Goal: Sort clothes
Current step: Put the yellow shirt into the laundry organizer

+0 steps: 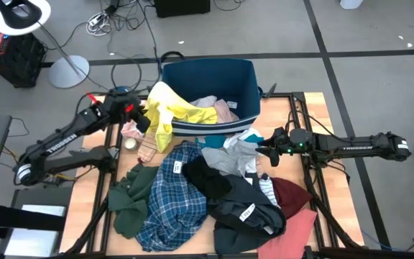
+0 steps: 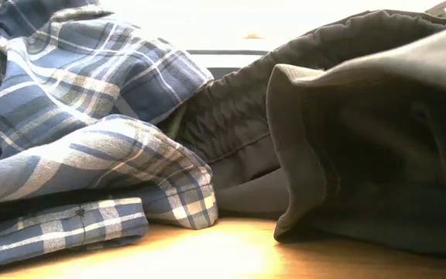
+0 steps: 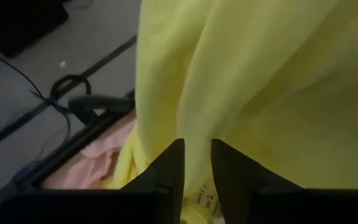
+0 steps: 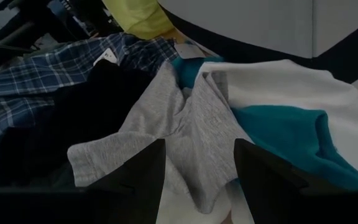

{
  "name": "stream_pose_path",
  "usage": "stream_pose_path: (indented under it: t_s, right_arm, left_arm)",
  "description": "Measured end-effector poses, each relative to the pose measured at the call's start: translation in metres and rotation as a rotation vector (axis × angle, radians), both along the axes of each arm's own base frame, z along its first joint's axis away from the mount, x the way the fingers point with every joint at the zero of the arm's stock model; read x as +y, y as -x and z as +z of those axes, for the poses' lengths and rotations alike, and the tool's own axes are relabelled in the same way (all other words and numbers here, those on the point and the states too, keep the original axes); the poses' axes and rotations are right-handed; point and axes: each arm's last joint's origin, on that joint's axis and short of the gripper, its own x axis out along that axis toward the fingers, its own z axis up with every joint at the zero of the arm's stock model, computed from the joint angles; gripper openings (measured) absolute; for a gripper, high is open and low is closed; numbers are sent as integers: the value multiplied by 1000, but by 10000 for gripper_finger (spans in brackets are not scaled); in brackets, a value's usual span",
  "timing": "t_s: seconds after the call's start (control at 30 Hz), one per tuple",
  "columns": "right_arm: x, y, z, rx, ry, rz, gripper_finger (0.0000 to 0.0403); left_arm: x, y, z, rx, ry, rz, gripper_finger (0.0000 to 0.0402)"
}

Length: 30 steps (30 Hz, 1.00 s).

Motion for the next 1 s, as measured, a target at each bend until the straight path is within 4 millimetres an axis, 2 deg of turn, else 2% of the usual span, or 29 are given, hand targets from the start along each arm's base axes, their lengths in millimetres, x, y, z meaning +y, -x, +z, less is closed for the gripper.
stream_pose_path:
  t_s: [0.2,0.43,0.67,0.83,1.0]
  right_arm:
    - [0,0,0,-3,1,-1,192]
    - [0,0,1,-6,2,-1,192]
    - [0,0,1,-6,3,-1,192]
    - [0,0,1,-5,4,-1,192]
    - [0,0,1,-6,4,-1,192]
  left_arm:
    - [12,-3,-22,-41,65,-21,76]
    - [25,-14,-33,-22,85,-28,76]
    - [29,-22,-45,-9,192,-92,76]
    - [36,-28,-50,-14,185,-92,73]
    - [43,-35,-49,-54,146,-97,11]
